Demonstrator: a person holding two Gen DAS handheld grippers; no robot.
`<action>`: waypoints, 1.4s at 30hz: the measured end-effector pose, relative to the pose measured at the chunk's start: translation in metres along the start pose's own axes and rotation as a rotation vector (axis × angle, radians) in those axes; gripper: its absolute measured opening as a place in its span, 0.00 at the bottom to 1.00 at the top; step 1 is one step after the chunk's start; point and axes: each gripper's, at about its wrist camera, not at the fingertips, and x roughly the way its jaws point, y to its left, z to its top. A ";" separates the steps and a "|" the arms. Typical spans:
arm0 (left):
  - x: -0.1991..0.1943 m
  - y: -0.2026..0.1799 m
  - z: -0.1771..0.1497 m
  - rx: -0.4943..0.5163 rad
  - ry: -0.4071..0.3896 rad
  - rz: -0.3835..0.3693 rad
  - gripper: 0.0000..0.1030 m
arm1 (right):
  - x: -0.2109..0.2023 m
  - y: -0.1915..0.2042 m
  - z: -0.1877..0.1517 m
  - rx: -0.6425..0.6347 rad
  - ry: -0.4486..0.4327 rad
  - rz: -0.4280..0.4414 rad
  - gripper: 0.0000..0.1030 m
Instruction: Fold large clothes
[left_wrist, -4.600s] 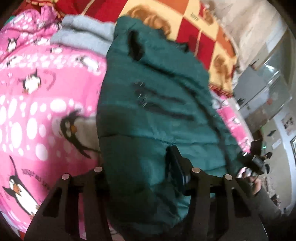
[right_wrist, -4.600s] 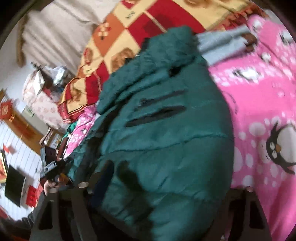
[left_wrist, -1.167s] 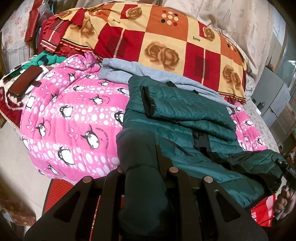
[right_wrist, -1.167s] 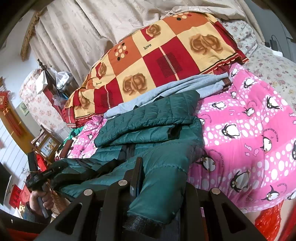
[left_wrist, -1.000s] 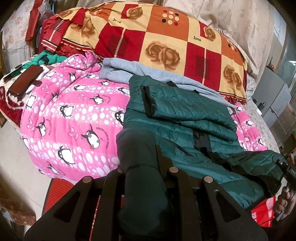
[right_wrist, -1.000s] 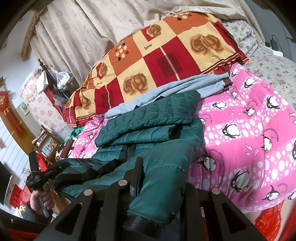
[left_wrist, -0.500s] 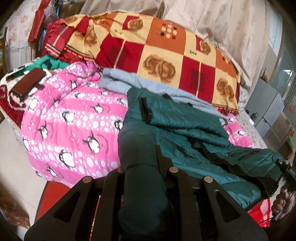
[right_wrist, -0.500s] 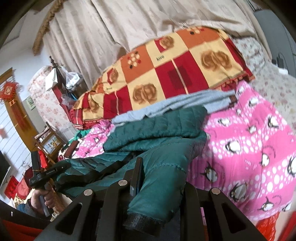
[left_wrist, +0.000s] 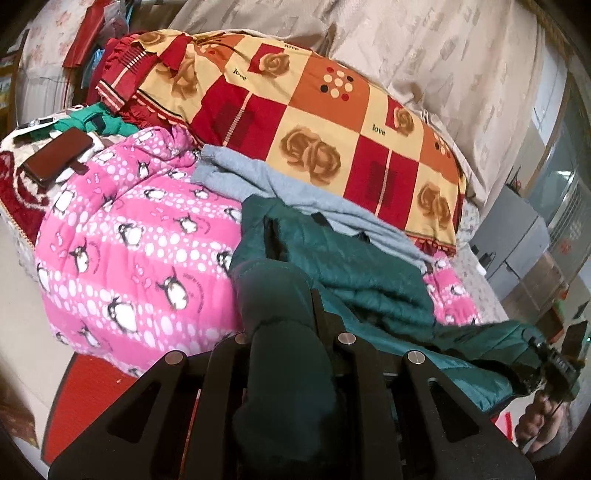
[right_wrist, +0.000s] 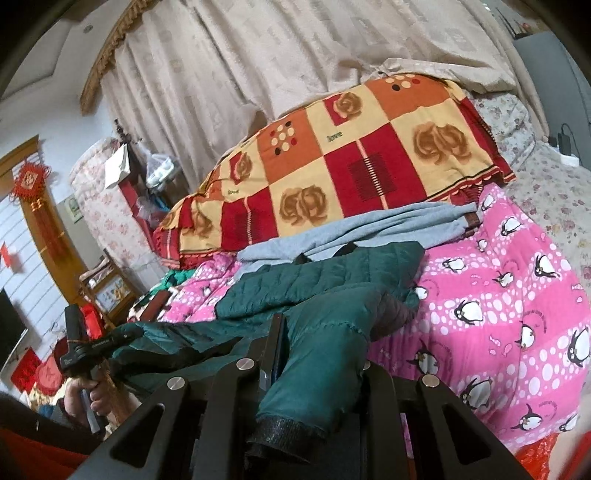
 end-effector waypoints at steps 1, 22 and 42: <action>0.003 -0.002 0.003 0.006 -0.011 0.003 0.12 | 0.004 -0.002 0.002 0.013 -0.001 -0.004 0.16; 0.065 -0.019 0.074 -0.002 -0.123 0.055 0.12 | 0.071 -0.039 0.065 0.136 -0.063 -0.038 0.16; 0.130 -0.029 0.112 0.049 -0.160 0.076 0.12 | 0.113 -0.057 0.095 0.126 -0.137 -0.050 0.16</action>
